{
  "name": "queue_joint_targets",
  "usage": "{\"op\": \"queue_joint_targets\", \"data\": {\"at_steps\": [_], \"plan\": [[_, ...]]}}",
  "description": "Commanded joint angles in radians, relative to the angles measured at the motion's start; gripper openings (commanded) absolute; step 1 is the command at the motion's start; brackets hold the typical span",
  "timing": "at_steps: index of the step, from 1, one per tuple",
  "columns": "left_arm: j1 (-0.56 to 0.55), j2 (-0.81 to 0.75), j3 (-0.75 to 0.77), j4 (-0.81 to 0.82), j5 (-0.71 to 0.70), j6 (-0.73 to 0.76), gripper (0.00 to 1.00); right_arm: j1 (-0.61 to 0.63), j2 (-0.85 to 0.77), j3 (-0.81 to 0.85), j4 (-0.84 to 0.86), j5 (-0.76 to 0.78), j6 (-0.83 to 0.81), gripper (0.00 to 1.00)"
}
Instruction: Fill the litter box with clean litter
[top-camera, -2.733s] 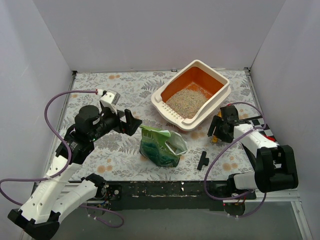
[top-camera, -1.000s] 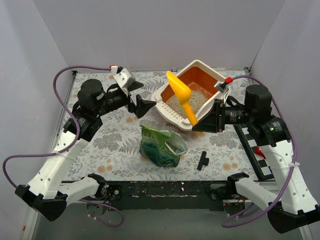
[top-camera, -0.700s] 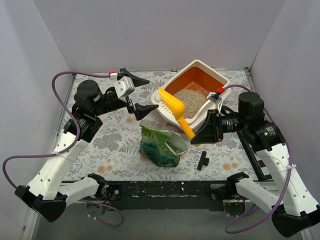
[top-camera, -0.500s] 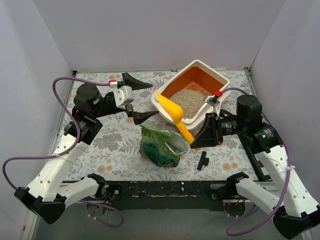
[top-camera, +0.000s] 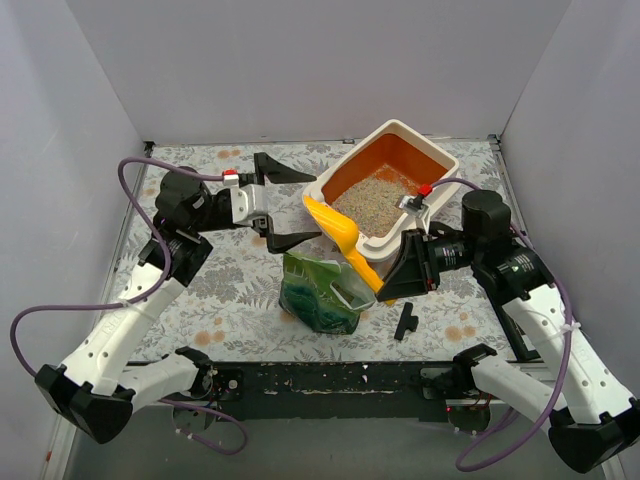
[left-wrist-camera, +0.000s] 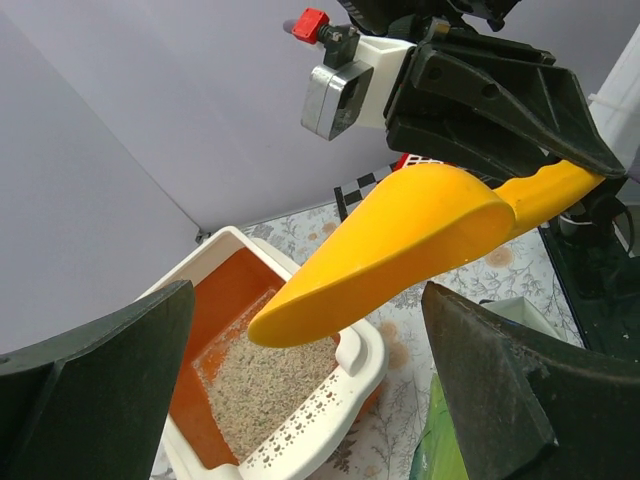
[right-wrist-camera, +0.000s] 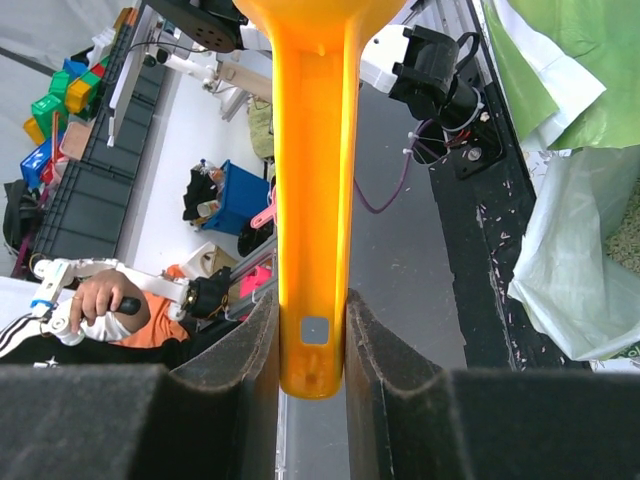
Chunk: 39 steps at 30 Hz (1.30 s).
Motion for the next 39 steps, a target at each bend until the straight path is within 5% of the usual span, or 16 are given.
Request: {"op": "queue_joint_targets", "data": {"at_steps": [1, 13, 21, 24, 30, 33, 34, 39], "plan": [[-0.002, 0.008, -0.030, 0.093, 0.066, -0.029, 0.98, 0.011, 0.000, 0.039, 0.078, -0.043, 0.028, 0.01], [-0.002, 0.034, -0.028, 0.148, 0.135, -0.061, 0.81, 0.041, 0.016, 0.030, 0.090, -0.042, 0.028, 0.01], [-0.002, 0.045, -0.024, 0.186, 0.161, -0.089, 0.59, 0.056, 0.022, 0.036, 0.095, -0.037, 0.031, 0.01], [-0.002, 0.053, -0.024, 0.217, 0.183, -0.113, 0.45, 0.057, 0.019, 0.036, 0.095, -0.039, 0.029, 0.01], [-0.002, 0.060, -0.036, 0.236, 0.209, -0.121, 0.02, 0.058, 0.009, 0.038, 0.107, -0.044, 0.043, 0.01], [-0.002, 0.059, -0.035, 0.214, 0.207, -0.117, 0.00, 0.058, 0.011, 0.042, 0.107, -0.037, 0.047, 0.01], [-0.002, 0.056, -0.030, 0.197, 0.203, -0.106, 0.00, 0.058, 0.013, 0.046, 0.106, -0.034, 0.049, 0.03], [-0.002, 0.017, -0.013, 0.076, 0.137, -0.037, 0.00, 0.058, 0.043, 0.128, 0.057, -0.001, 0.009, 0.52]]}}
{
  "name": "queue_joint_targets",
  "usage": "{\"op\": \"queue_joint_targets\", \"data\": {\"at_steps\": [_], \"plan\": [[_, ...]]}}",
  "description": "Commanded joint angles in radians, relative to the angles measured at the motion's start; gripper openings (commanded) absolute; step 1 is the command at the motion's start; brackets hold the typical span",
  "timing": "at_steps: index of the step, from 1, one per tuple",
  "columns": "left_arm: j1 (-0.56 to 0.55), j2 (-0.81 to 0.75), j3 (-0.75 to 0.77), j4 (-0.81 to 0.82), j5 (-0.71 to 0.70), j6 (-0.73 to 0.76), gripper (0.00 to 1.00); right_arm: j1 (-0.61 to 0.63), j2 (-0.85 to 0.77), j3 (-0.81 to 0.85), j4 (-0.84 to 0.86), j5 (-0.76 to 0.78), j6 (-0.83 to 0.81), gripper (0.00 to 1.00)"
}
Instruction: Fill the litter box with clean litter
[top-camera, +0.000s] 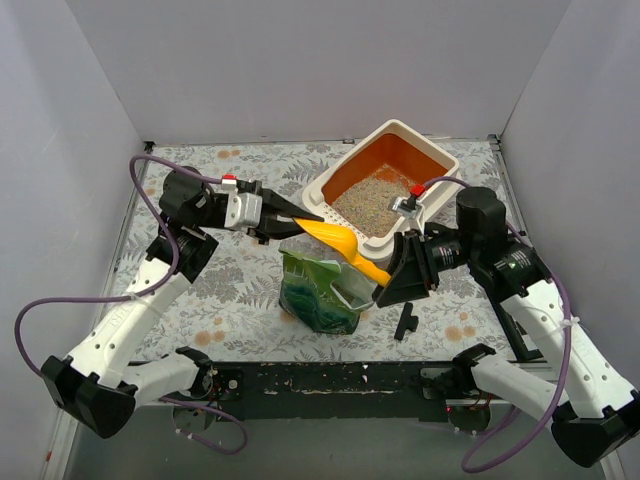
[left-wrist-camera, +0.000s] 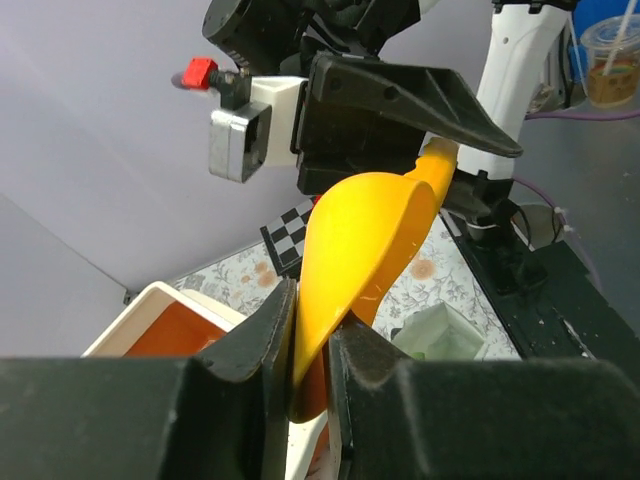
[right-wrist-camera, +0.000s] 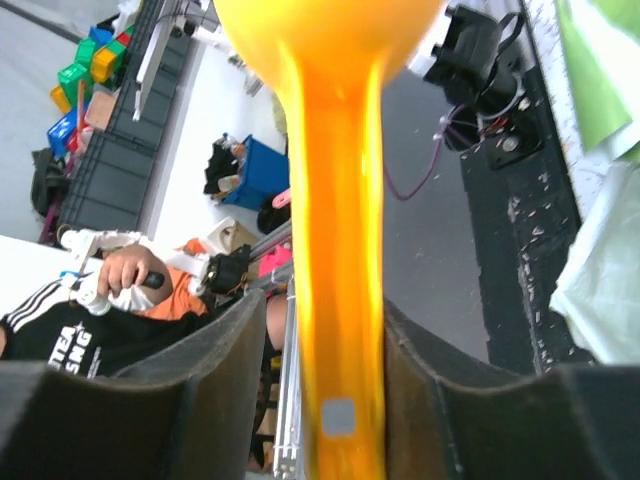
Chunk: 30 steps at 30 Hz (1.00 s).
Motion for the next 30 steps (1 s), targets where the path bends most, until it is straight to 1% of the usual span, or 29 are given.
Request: {"op": "queue_joint_targets", "data": {"at_steps": [1, 3, 5, 7, 9, 11, 13, 15, 17, 20, 23, 26, 30], "plan": [[-0.010, -0.033, 0.018, -0.143, -0.165, 0.101, 0.00, 0.004, 0.042, 0.150, 0.033, 0.076, -0.044, 0.59], [-0.008, -0.059, 0.017, -0.216, -0.212, 0.129, 0.00, 0.004, 0.083, 0.225, -0.037, 0.096, -0.118, 0.67], [-0.008, -0.094, 0.008, -0.266, -0.272, 0.152, 0.00, 0.001, 0.129, 0.329, -0.169, 0.160, -0.231, 0.71], [-0.007, -0.123, 0.003, -0.312, -0.343, 0.161, 0.00, 0.001, 0.161, 0.438, -0.252, 0.301, -0.328, 0.77], [-0.001, -0.145, 0.000, -0.344, -0.384, 0.155, 0.00, -0.004, 0.193, 0.529, -0.294, 0.413, -0.383, 0.80], [0.001, -0.143, 0.012, -0.378, -0.430, 0.124, 0.00, -0.002, 0.226, 0.596, -0.330, 0.546, -0.417, 0.81], [0.004, -0.125, 0.036, -0.416, -0.461, 0.085, 0.00, -0.005, 0.244, 0.638, -0.343, 0.727, -0.432, 0.83], [0.006, -0.103, 0.058, -0.447, -0.487, 0.040, 0.00, -0.007, 0.238, 0.626, -0.290, 0.853, -0.432, 0.88], [0.009, -0.079, 0.072, -0.453, -0.559, -0.033, 0.00, -0.009, 0.203, 0.553, -0.184, 0.962, -0.399, 0.96], [0.030, -0.041, 0.083, -0.442, -0.591, -0.132, 0.00, -0.016, 0.139, 0.425, -0.021, 1.050, -0.373, 0.96], [0.082, 0.027, 0.113, -0.442, -0.581, -0.230, 0.00, -0.039, 0.149, 0.393, 0.044, 1.087, -0.348, 0.96], [0.159, 0.110, 0.161, -0.441, -0.515, -0.355, 0.00, -0.061, 0.180, 0.377, 0.100, 1.104, -0.324, 0.96], [0.272, 0.189, 0.176, -0.369, -0.368, -0.559, 0.00, -0.111, 0.223, 0.354, 0.181, 1.018, -0.285, 0.96]]}}
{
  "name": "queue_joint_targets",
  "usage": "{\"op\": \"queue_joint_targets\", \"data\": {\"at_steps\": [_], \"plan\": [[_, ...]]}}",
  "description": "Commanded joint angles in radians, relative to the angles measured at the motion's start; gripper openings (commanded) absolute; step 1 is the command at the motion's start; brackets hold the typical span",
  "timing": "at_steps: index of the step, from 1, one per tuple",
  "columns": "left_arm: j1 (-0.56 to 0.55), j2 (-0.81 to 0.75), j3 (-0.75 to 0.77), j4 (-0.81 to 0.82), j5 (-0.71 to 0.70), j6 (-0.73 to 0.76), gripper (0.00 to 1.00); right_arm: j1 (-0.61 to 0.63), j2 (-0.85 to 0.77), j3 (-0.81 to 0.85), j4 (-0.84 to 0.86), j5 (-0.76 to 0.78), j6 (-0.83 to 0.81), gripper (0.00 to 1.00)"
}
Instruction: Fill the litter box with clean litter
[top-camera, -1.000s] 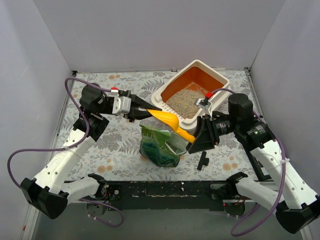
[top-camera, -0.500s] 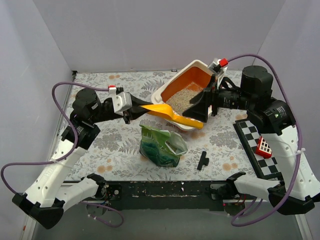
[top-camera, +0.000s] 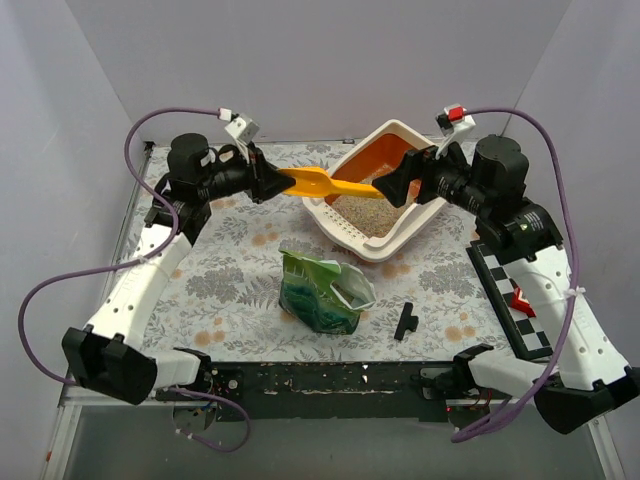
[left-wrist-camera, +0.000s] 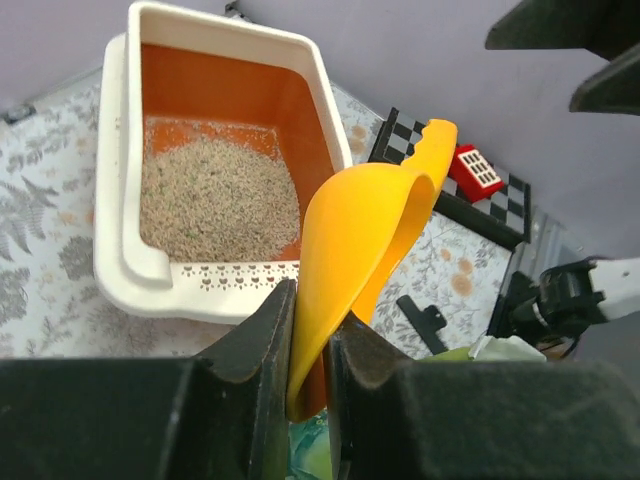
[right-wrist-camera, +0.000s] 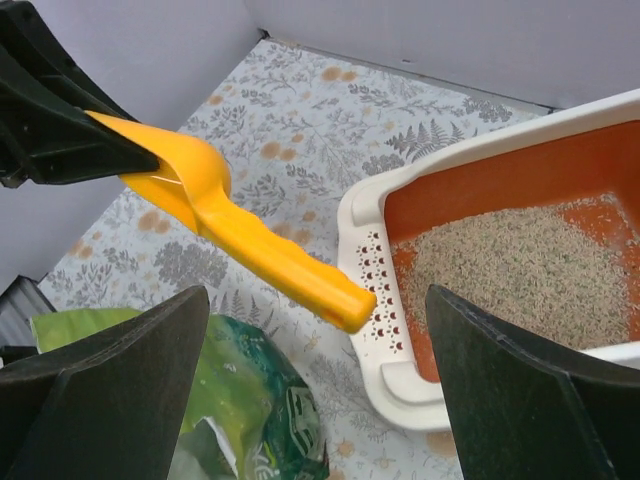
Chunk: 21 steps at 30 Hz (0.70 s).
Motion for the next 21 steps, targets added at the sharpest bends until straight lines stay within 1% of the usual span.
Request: {"op": "queue_joint_targets", "data": {"at_steps": [1, 3, 5, 6, 10, 13, 16, 18, 20, 21], "plan": [[0.114, 0.052, 0.030, 0.093, 0.171, -0.304, 0.00, -0.065, 0.032, -0.044, 0.198, -0.072, 0.065, 0.95], [0.136, 0.057, -0.010, 0.173, 0.215, -0.385, 0.00, -0.122, 0.045, -0.081, 0.265, -0.214, 0.114, 0.92], [0.150, 0.066, -0.030, 0.168, 0.233, -0.418, 0.00, -0.160, 0.062, -0.127, 0.346, -0.383, 0.185, 0.91], [0.165, 0.074, -0.048, 0.167, 0.250, -0.451, 0.00, -0.166, 0.076, -0.159, 0.395, -0.440, 0.220, 0.89], [0.194, 0.077, -0.099, 0.211, 0.302, -0.539, 0.00, -0.167, 0.082, -0.208, 0.491, -0.474, 0.262, 0.89], [0.201, 0.075, -0.129, 0.224, 0.305, -0.576, 0.00, -0.167, 0.105, -0.223, 0.549, -0.534, 0.317, 0.89], [0.202, 0.086, -0.140, 0.210, 0.290, -0.583, 0.00, -0.165, 0.125, -0.249, 0.636, -0.592, 0.410, 0.88], [0.204, 0.086, -0.160, 0.246, 0.291, -0.614, 0.00, -0.165, 0.130, -0.266, 0.675, -0.594, 0.453, 0.87], [0.205, 0.089, -0.169, 0.247, 0.288, -0.631, 0.00, -0.162, 0.145, -0.273, 0.702, -0.613, 0.487, 0.86], [0.205, 0.092, -0.174, 0.278, 0.278, -0.642, 0.00, -0.159, 0.157, -0.276, 0.715, -0.624, 0.501, 0.86]]}}
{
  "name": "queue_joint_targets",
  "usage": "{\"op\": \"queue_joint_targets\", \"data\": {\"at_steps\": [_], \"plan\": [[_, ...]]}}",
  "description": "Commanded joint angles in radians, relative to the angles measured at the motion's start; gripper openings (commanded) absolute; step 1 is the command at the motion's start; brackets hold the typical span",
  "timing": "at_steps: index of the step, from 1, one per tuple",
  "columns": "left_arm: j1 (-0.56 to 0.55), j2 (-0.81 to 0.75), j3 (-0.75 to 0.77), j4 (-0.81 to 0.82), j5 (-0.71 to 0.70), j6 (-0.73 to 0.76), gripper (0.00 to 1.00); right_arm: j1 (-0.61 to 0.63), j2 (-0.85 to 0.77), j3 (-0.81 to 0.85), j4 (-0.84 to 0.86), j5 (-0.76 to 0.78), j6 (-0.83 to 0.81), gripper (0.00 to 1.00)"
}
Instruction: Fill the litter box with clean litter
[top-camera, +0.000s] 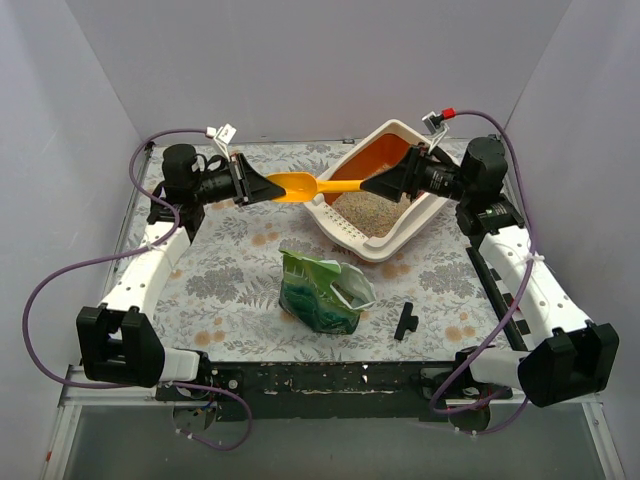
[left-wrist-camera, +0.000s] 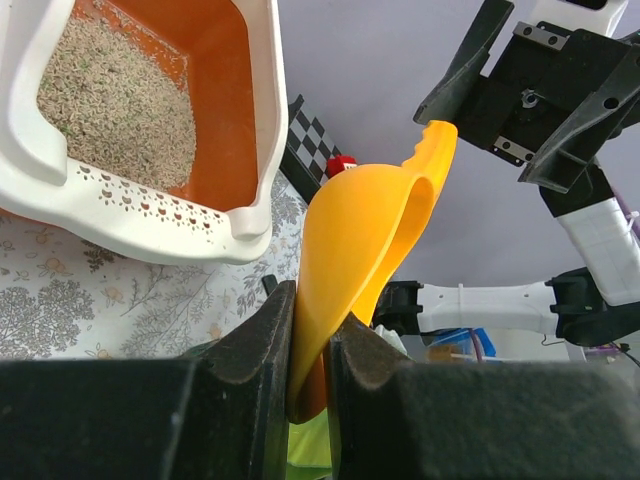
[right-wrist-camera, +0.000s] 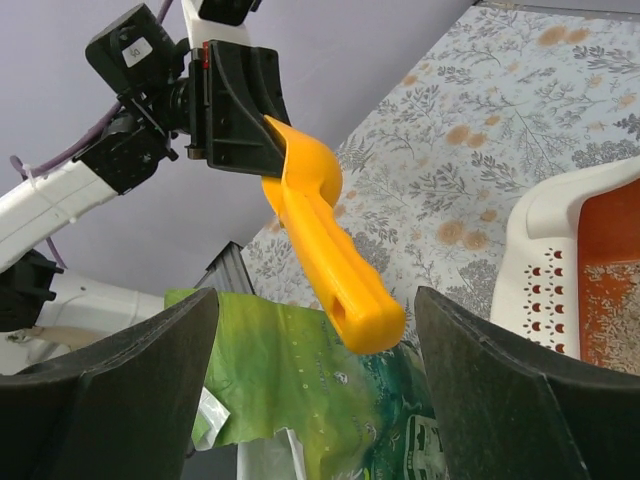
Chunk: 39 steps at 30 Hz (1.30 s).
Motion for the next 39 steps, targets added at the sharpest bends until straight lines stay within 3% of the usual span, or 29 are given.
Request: {"op": "queue_joint_targets", "data": {"at_steps": [1, 12, 19, 29, 39], "plan": [[0.007, 0.000, -0.022, 0.091, 0.014, -0.085, 0.00, 0.012, 0.030, -0.015, 0.153, -0.078, 0.110, 0.85], [0.009, 0.023, -0.051, 0.179, 0.048, -0.158, 0.00, 0.076, 0.096, 0.022, 0.172, -0.064, 0.129, 0.82], [0.009, 0.033, -0.048, 0.179, 0.073, -0.150, 0.00, 0.107, 0.127, 0.045, 0.192, -0.067, 0.134, 0.69], [0.010, 0.031, -0.059, 0.156, 0.099, -0.124, 0.00, 0.107, 0.135, 0.068, 0.179, -0.064, 0.111, 0.65], [0.012, 0.042, -0.056, 0.156, 0.093, -0.121, 0.00, 0.108, 0.138, 0.058, 0.195, -0.085, 0.124, 0.47]]}}
